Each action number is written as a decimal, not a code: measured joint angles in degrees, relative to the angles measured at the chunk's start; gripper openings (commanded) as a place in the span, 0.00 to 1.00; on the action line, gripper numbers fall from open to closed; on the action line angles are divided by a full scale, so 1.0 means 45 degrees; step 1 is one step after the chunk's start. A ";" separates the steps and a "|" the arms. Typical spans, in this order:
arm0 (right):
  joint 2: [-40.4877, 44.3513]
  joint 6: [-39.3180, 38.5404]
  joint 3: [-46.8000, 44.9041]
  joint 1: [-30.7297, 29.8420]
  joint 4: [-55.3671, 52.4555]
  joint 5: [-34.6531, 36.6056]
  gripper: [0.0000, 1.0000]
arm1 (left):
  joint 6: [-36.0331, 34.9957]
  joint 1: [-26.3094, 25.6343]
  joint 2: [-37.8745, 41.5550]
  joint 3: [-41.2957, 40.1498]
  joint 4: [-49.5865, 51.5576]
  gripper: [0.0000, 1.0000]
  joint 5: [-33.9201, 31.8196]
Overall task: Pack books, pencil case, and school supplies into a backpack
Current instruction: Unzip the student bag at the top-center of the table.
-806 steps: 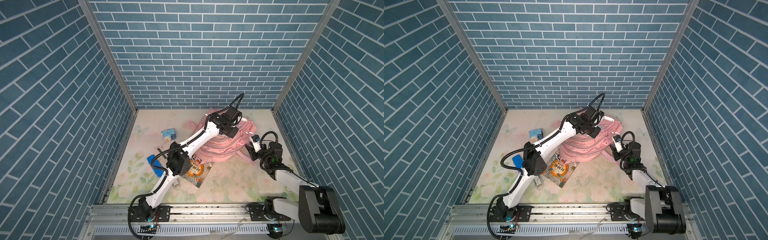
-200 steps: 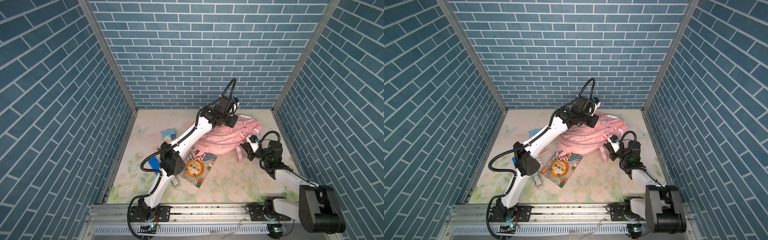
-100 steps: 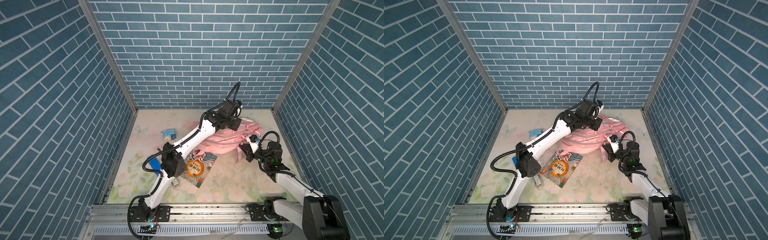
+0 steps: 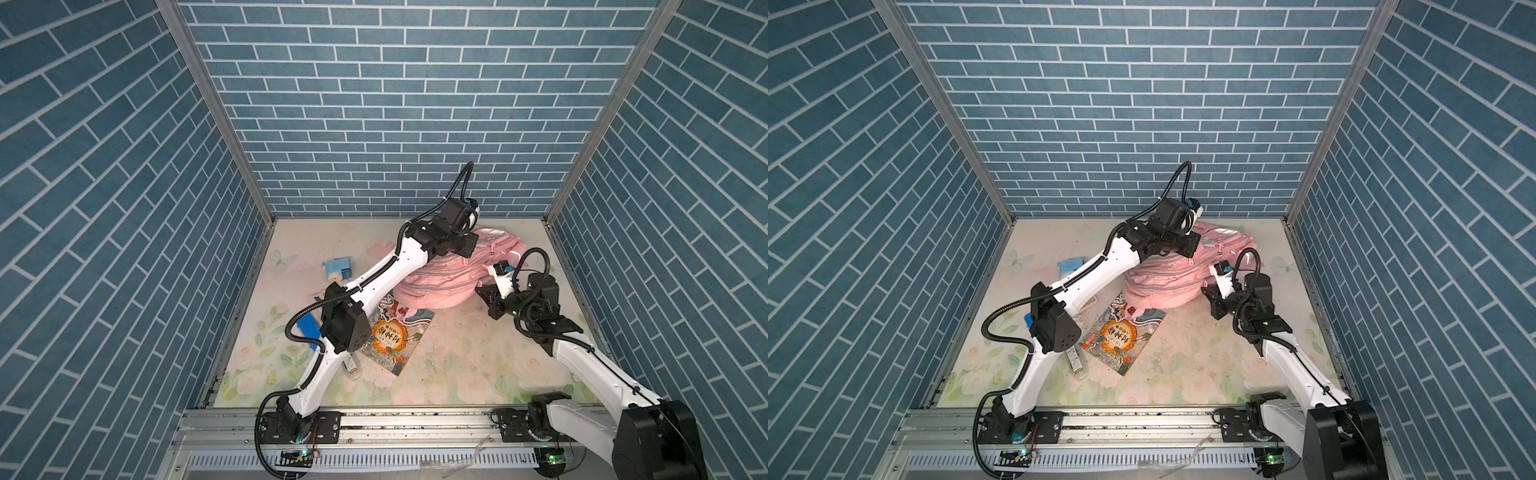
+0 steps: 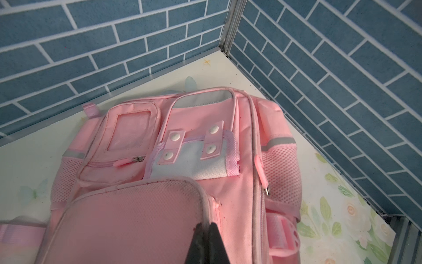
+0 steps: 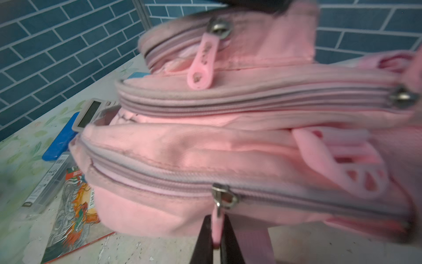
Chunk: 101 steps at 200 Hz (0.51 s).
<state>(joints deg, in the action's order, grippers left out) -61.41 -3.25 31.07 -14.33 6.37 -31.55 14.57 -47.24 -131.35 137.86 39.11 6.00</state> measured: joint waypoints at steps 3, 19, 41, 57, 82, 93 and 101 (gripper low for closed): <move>-0.0049 0.0000 0.0000 -0.0126 -0.0058 0.0000 0.00 | 0.0029 -0.0015 -0.0029 0.0000 -0.0005 0.00 -0.0005; -0.0121 0.0005 0.0000 -0.0442 -0.0355 -0.0053 0.00 | 0.0160 -0.0102 -0.0107 -0.0165 -0.0189 0.00 -0.0005; -0.0117 0.0063 0.0000 -0.0563 -0.0481 -0.0063 0.00 | 0.0403 -0.0214 -0.0112 -0.0578 -0.0549 0.00 -0.0136; -0.0117 0.0277 0.0000 -0.0554 -0.0675 0.0277 0.00 | 0.0568 -0.0248 -0.0112 -0.0908 -0.0957 0.00 -0.0180; -0.0126 0.0437 0.0005 -0.0277 -0.1219 0.0860 0.00 | 0.0578 -0.0253 -0.0097 -0.1627 -0.1574 0.00 -0.0039; -0.0160 0.0432 0.0015 -0.0029 -0.1428 0.0967 0.00 | 0.0437 -0.0253 -0.0097 -0.1865 -0.1724 0.15 0.0175; -0.0189 0.0418 0.0015 0.0189 -0.1564 0.1025 0.00 | 0.0160 -0.0253 -0.0097 -0.1953 -0.1719 0.40 0.0364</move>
<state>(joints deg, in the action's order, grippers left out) -62.26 -1.37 31.14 -13.47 -0.67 -26.94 15.29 -48.38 -131.79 129.08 31.38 7.64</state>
